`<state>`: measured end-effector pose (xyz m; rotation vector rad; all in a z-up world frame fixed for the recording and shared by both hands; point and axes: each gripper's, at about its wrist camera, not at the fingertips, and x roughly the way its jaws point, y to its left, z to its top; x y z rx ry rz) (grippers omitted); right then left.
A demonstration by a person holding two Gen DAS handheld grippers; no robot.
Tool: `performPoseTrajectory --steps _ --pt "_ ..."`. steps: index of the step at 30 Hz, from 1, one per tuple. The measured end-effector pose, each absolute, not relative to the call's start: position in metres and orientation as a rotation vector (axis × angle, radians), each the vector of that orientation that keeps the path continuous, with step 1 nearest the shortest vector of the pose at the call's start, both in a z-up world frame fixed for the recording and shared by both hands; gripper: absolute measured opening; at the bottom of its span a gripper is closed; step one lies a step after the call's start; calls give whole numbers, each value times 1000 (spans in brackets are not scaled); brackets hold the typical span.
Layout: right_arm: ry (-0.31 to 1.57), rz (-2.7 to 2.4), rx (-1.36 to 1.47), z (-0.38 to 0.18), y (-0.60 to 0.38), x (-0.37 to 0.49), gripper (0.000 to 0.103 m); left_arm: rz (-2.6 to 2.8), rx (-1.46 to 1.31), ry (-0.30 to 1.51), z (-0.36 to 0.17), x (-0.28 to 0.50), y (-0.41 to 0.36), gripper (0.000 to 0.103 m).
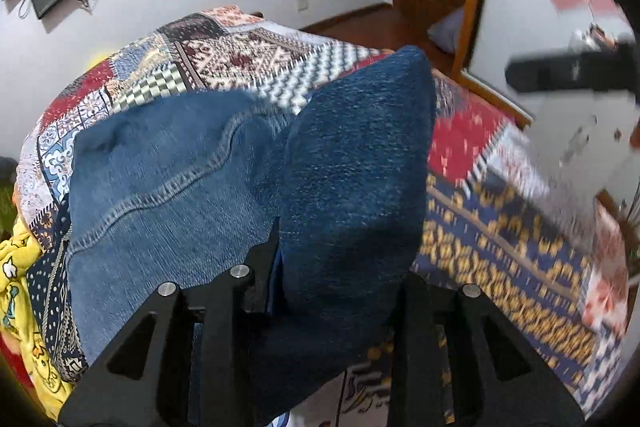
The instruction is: Fold large clothes
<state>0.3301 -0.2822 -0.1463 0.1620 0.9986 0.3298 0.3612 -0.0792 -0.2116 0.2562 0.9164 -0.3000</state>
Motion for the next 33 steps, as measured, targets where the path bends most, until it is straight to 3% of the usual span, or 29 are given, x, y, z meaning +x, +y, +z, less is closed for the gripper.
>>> performPoseTrajectory --steps 3,4,5,7,11,18,24,33 --pt "986 357 149 -143 -273 327 93 -307 244 924 -208 356 -76 37" --pt "984 366 146 -141 -272 325 93 -313 231 935 -205 354 -74 44" --pt "981 377 142 -139 -268 325 93 -320 213 947 -204 353 -72 58" --pt "967 398 139 -134 -261 323 93 -355 164 957 -199 342 -68 72" --pt "923 457 128 -121 -242 317 93 -324 128 915 -175 320 -52 89" --pt "922 518 51 -131 -198 314 93 -83 59 829 -145 308 16 100" --pt "1012 510 26 -169 -178 317 93 22 36 954 -182 316 49 100" --pt "1103 444 39 -205 -212 316 94 -20 -83 967 -212 285 62 100"
